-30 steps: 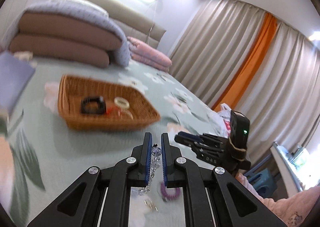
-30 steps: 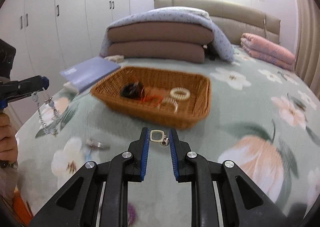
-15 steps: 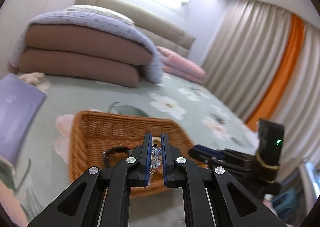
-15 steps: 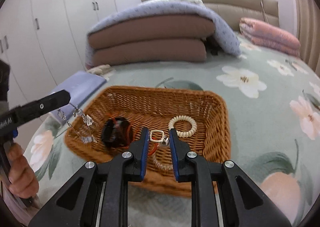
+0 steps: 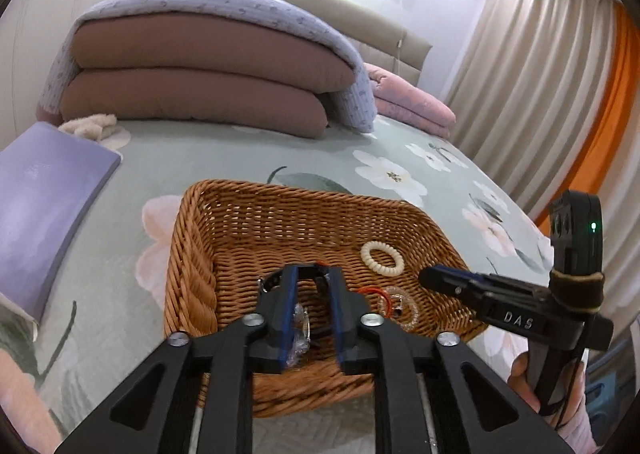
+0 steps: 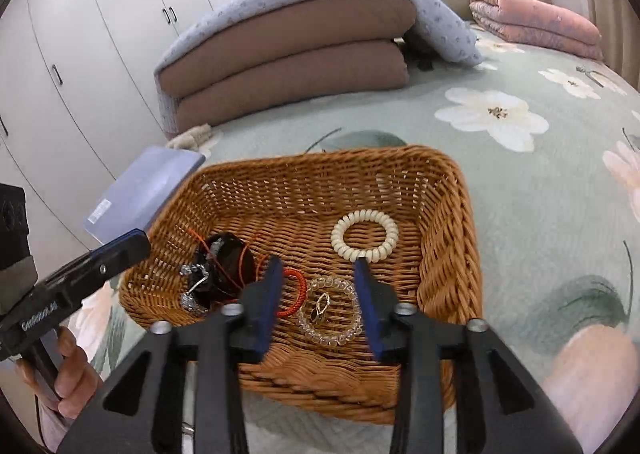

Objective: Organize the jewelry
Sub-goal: 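Move both open tools from the basket back toward the remaining jewelry, then grasp the blue hair clip with the left tool while the right tool grasps the clear bead bracelet, then carry the blue clip and bead bracelet into the basket and open both tools, then move both open tools from the basket back to the remaining jewelry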

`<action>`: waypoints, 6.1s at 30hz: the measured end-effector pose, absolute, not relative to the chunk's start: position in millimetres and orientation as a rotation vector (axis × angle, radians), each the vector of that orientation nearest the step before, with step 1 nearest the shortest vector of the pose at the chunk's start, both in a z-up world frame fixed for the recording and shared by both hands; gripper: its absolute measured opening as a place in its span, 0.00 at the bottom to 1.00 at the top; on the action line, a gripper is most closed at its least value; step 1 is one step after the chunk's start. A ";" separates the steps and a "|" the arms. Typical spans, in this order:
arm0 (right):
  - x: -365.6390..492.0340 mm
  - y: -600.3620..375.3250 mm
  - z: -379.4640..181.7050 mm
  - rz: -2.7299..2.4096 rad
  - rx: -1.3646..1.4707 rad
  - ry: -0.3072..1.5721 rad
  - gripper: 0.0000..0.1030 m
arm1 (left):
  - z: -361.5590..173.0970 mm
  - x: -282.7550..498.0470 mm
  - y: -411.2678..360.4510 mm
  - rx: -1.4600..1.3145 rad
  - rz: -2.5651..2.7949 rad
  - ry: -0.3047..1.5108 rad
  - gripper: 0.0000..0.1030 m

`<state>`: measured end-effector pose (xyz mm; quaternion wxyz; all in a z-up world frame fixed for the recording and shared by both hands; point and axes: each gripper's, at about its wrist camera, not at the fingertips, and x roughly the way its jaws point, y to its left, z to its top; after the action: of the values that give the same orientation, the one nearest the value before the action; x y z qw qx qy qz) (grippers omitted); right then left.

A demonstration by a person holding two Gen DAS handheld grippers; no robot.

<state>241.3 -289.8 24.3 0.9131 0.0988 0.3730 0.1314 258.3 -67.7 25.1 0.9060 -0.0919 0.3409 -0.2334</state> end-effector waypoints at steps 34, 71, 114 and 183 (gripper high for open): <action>109.8 -247.8 -26.8 0.300 0.058 0.914 0.42 | -35.5 98.6 -53.1 -0.258 -0.462 0.929 0.42; 114.5 -249.2 -41.0 0.157 -0.103 0.945 0.12 | -42.0 85.7 -74.1 0.109 -0.405 0.962 0.37; 85.3 -269.2 60.3 0.408 0.176 0.626 0.10 | 30.3 88.7 -65.0 -0.094 -0.513 0.772 0.08; 10.5 -267.1 -4.8 0.278 0.110 0.753 0.33 | 5.3 63.0 -38.6 -0.159 -0.538 0.812 0.43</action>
<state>10.5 -267.1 -4.8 0.9190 0.0534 0.3665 0.1352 63.0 -38.6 5.3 0.8807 -0.0761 0.3899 -0.2580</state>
